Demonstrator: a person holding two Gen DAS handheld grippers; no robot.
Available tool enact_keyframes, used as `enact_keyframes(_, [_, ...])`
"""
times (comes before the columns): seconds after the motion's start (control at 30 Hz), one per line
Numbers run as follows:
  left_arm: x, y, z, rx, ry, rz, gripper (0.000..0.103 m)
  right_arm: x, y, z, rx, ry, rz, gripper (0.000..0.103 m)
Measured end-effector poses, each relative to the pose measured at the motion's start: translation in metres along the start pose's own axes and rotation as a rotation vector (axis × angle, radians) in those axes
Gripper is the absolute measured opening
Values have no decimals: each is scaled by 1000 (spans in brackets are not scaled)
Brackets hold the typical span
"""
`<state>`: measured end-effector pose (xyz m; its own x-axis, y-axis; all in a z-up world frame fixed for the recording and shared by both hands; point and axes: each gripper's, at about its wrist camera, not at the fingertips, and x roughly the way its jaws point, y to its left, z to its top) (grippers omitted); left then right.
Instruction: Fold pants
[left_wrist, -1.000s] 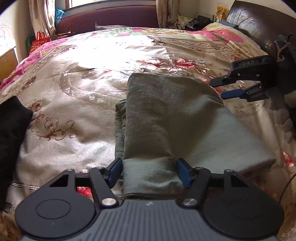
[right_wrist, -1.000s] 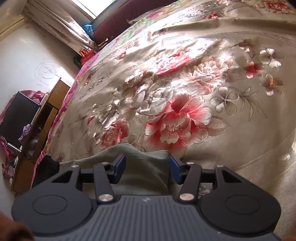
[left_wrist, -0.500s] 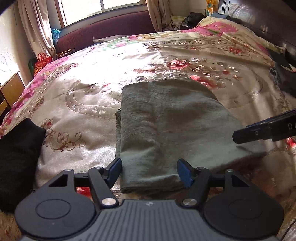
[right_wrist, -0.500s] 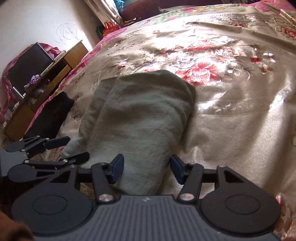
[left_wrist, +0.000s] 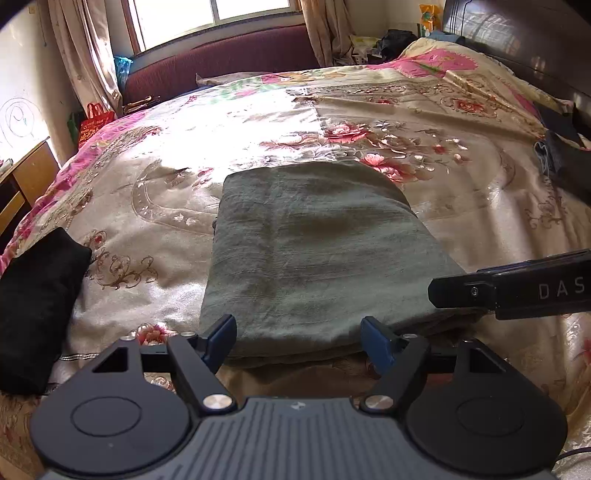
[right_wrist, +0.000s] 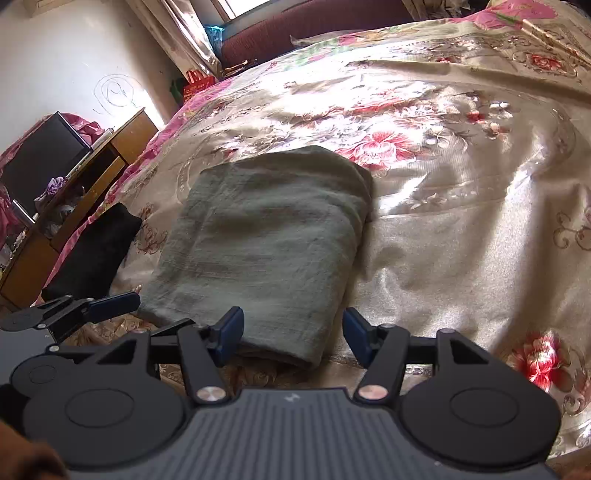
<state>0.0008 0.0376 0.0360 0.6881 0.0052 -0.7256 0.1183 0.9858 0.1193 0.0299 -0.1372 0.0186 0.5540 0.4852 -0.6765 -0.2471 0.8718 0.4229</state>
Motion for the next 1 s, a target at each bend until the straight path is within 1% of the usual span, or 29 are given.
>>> enact_keyframes(0.1, [-2, -4, -2, -9, -3, -8, 88, 0, 0, -2, -3, -3, -3, 61])
enact_keyframes(0.37, [-4, -12, -4, 5, -15, 9, 89, 2, 1, -10, -5, 9, 0, 62])
enact_keyframes(0.63, [-3, -20, -6, 25, -8, 19, 90, 3, -2, -14, 9, 10, 10, 63])
enact_keyframes(0.73, [-2, -22, -6, 33, -8, 23, 92, 5, -3, -15, 10, 14, 11, 63])
enact_keyframes(0.77, [-2, -23, -6, 35, -6, 24, 94, 5, -2, -15, 8, 13, 11, 64])
enact_keyframes(0.87, [-2, -25, -7, 38, -4, 25, 96, 5, -1, -16, 3, 13, 16, 65])
enact_keyframes(1.0, [0, -25, -8, 17, 14, 17, 97, 5, -2, -16, 4, 12, 20, 65])
